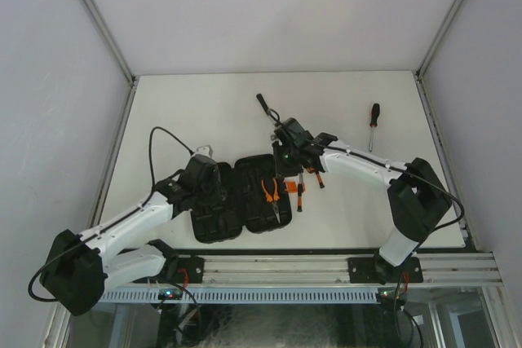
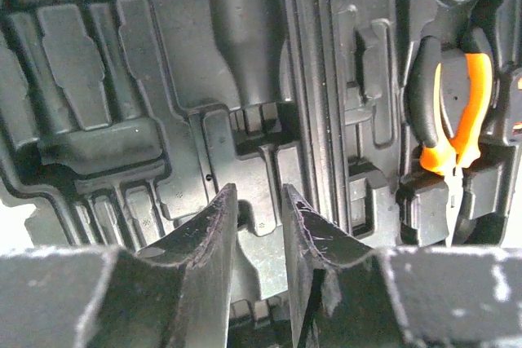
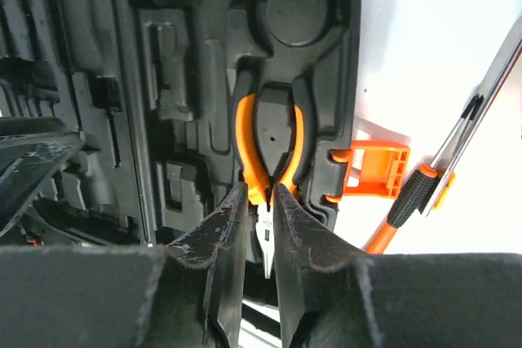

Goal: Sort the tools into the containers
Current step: Place the pliers in the storage box.

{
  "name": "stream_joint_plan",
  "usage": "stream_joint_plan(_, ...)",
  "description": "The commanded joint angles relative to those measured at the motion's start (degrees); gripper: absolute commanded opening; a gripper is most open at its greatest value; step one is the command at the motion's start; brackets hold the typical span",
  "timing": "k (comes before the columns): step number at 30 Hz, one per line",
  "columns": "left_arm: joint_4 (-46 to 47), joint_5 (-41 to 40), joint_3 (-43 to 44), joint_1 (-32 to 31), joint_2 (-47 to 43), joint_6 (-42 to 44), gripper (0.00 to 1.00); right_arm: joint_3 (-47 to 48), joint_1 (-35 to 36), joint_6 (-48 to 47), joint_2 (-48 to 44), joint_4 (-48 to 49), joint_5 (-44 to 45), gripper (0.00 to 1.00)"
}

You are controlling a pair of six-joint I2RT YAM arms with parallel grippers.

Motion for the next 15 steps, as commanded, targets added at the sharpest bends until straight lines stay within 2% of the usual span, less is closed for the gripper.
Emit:
stream_joint_plan(1, 3.55, 0.38, -2.56, 0.45, -1.69, 1.29, 0.33, 2.24, 1.32, -2.74, -1.15, 2.09, 1.09, 0.18)
stream_joint_plan(15, 6.95, 0.61, -10.1, 0.8, -2.67, -1.52, 0.33, 15.36, 6.68, -4.86, 12.13, -7.27, 7.18, 0.18)
